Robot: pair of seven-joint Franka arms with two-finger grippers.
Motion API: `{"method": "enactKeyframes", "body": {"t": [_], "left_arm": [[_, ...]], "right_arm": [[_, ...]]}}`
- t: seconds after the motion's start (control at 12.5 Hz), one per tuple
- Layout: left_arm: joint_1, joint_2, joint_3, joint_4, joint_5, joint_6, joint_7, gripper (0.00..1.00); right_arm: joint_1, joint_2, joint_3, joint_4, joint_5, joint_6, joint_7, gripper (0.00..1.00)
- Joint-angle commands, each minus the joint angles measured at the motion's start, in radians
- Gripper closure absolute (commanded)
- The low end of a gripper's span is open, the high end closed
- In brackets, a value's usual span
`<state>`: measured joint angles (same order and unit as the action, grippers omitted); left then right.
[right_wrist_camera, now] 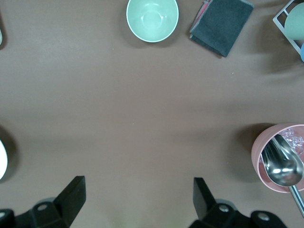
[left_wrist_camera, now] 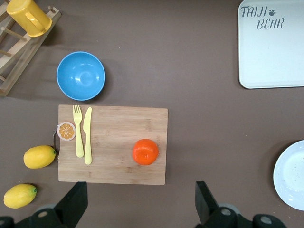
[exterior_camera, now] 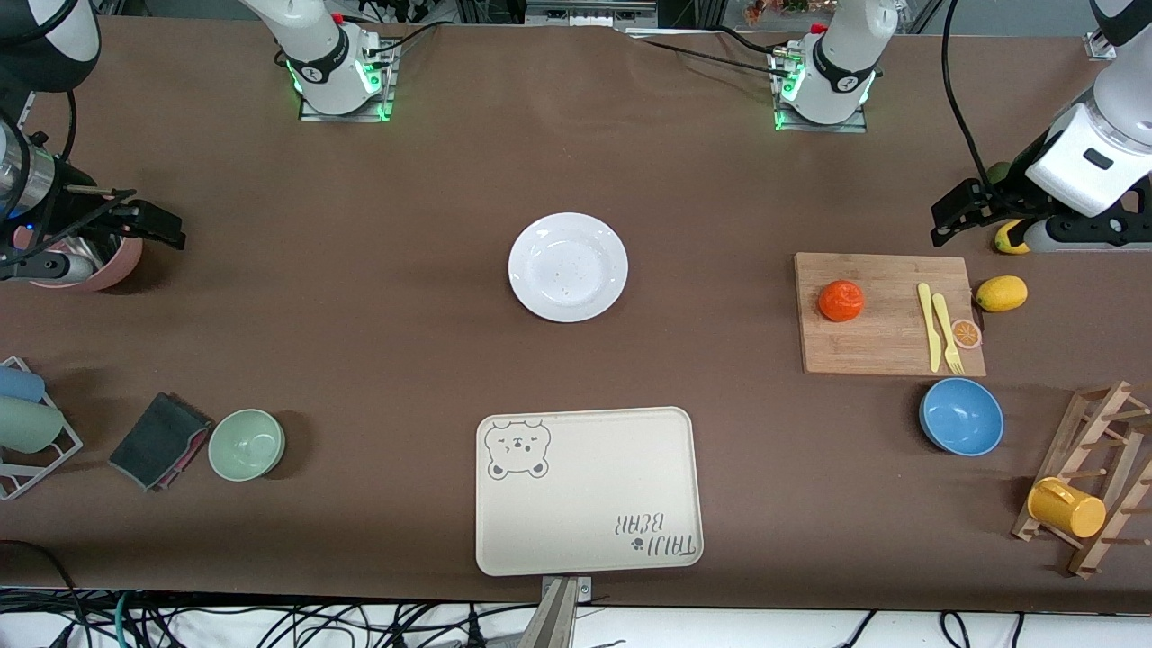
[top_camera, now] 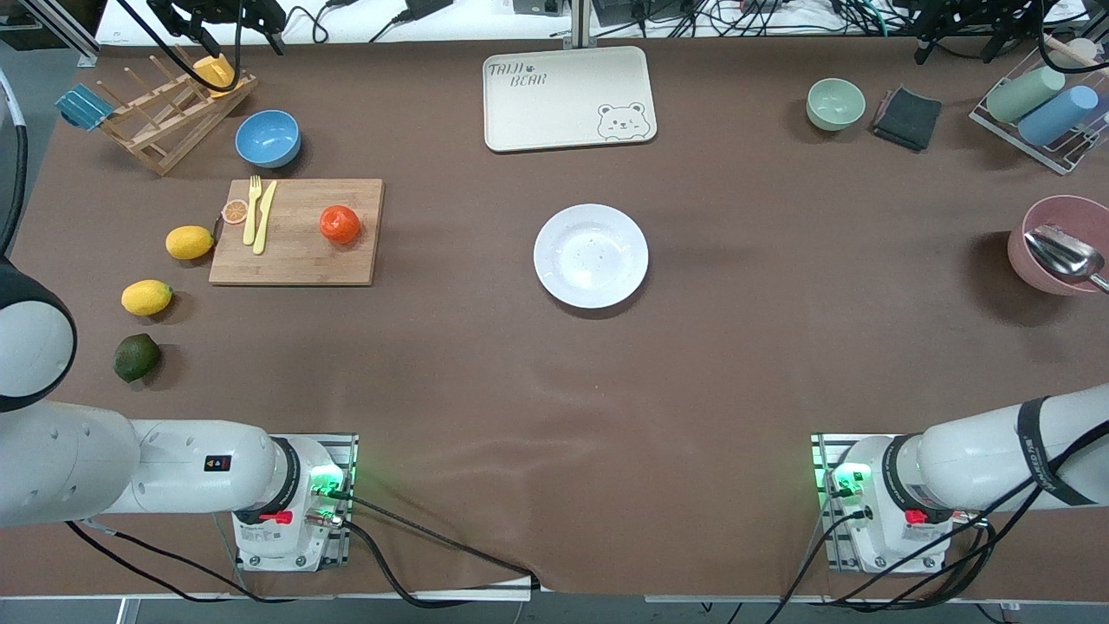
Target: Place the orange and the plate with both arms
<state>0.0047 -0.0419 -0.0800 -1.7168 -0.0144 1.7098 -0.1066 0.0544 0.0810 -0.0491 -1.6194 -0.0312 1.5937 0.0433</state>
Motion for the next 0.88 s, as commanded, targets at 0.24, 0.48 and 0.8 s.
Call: {"method": "enactKeyframes", "body": {"t": [0.24, 0.48, 0.8], "left_arm": [[0.011, -0.006, -0.007, 0.002, -0.009, -0.01, 0.014, 0.0], [0.005, -0.004, -0.009, 0.009, -0.009, -0.01, 0.013, 0.0], [0.003, -0.003, -0.011, 0.014, -0.007, -0.01, 0.015, 0.0]], "right_arm": [[-0.004, -0.001, 0.002, 0.007, 0.019, -0.004, 0.009, 0.0], [-0.002, -0.001, 0.002, 0.007, 0.019, -0.004, 0.009, 0.0], [-0.002, -0.001, 0.002, 0.007, 0.019, -0.004, 0.009, 0.0]]}}
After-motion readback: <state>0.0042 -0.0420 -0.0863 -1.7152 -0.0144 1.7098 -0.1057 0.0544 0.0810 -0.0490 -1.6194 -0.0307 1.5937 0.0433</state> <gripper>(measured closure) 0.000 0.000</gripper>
